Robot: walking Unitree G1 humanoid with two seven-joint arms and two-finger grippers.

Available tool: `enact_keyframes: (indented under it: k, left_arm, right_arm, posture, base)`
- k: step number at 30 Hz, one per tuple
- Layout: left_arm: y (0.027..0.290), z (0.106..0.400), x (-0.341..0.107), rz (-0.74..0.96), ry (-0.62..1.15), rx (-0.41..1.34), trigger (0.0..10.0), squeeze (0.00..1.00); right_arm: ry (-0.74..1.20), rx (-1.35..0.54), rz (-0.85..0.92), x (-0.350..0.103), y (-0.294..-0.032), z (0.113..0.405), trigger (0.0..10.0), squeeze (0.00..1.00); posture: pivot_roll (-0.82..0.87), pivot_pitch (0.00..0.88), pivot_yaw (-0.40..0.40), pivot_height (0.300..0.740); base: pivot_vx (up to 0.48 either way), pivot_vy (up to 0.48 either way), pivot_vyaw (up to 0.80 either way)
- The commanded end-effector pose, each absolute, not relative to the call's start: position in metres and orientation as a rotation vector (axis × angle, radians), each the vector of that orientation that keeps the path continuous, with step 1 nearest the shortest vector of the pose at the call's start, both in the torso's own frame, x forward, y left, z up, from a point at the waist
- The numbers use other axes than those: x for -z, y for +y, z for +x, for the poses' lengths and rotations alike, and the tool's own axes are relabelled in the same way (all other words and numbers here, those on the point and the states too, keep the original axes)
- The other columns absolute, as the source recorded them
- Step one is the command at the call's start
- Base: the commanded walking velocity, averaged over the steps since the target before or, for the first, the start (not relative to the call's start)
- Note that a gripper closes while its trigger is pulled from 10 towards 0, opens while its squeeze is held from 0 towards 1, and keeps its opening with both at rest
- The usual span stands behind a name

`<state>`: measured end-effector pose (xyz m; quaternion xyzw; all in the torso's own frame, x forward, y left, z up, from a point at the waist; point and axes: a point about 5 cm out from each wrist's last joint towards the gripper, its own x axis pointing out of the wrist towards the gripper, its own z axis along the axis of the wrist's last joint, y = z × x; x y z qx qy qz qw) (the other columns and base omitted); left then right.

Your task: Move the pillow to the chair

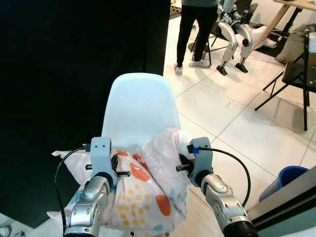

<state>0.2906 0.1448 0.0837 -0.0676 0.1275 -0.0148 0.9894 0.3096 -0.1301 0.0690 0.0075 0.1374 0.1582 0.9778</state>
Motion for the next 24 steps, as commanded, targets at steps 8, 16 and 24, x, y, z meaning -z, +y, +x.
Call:
enact_keyframes:
  k: [8,16,24]
  left_arm:
    - [0.15,0.293,-0.091,-0.064,0.206,0.014,10.0,0.0]
    - [0.145,0.304,-0.09,-0.066,0.198,0.07,10.0,0.0]
    - [0.124,0.351,-0.124,-0.063,0.083,0.19,10.0,0.0]
  right_arm:
    - [0.258,-0.349,0.019,-0.069,-0.123,0.308,10.0,0.0]
    - [0.141,-0.224,0.048,-0.089,-0.135,0.324,10.0,0.0]
    - [0.003,-0.127,0.086,-0.125,-0.142,0.353,10.0,0.0]
  posture:
    - [0.06,0.097,-0.052,0.74]
    - [0.07,0.086,-0.066,0.74]
    - [0.07,0.072,-0.053,0.74]
  base:
    - [0.0,0.0,0.0]
    - [0.0,0.0,0.0]
    - [0.0,0.0,0.0]
